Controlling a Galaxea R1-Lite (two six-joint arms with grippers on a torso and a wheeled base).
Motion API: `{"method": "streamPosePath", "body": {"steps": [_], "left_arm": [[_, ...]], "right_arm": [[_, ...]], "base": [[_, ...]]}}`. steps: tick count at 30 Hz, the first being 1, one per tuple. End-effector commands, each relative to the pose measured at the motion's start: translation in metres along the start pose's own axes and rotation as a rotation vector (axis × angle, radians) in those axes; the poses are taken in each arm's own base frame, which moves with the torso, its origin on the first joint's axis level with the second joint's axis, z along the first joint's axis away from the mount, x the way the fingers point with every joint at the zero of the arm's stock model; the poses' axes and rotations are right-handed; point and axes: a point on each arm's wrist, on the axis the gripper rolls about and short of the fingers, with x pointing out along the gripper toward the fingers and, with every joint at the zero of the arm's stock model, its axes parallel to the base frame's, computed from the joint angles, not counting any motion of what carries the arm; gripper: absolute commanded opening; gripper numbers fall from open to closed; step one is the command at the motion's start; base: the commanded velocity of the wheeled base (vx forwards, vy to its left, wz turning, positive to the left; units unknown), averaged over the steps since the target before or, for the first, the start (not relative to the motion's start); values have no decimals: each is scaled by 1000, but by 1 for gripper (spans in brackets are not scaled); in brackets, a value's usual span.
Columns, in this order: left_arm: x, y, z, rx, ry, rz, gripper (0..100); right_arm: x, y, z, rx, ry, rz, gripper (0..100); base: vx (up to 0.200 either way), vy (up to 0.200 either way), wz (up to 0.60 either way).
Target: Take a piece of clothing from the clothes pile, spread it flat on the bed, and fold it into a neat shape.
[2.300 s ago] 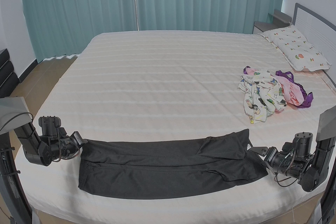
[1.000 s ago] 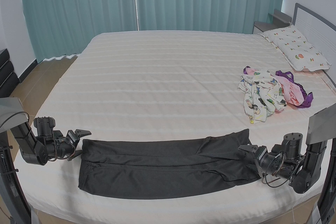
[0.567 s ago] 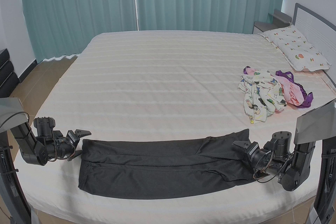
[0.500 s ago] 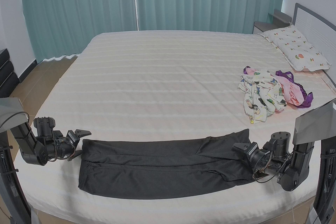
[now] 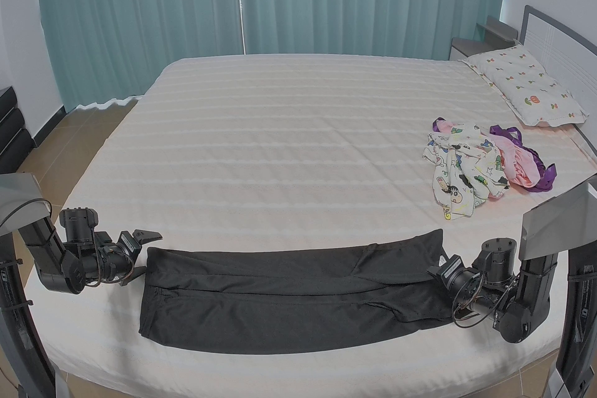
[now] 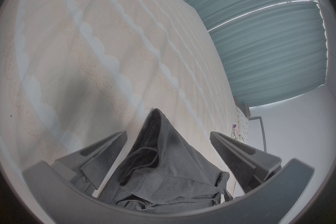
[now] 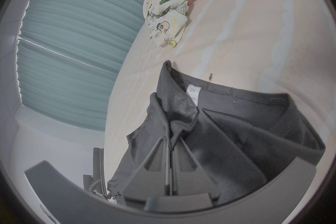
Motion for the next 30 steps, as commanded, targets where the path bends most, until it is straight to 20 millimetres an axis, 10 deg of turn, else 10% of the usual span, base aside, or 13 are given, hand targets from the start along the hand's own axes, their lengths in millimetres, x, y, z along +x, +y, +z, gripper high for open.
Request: {"method": "streamPosePath", "body": {"steps": [1, 11, 12, 30], "left_arm": [[0, 0, 0, -1, 1, 1, 100], [0, 0, 0, -1, 1, 1, 100], [0, 1, 0, -2, 2, 2, 100], [-45, -31, -3, 159, -69, -53, 100]], "right_arm": [[-3, -1, 2, -5, -8, -6, 0], [-2, -3, 4, -23, -16, -12, 0], [-1, -3, 4, -23, -17, -9, 100], [-28, -5, 11, -30, -24, -37, 100]], "base": [[0, 0, 0], [0, 0, 0], [0, 0, 0], [0, 0, 0]]}}
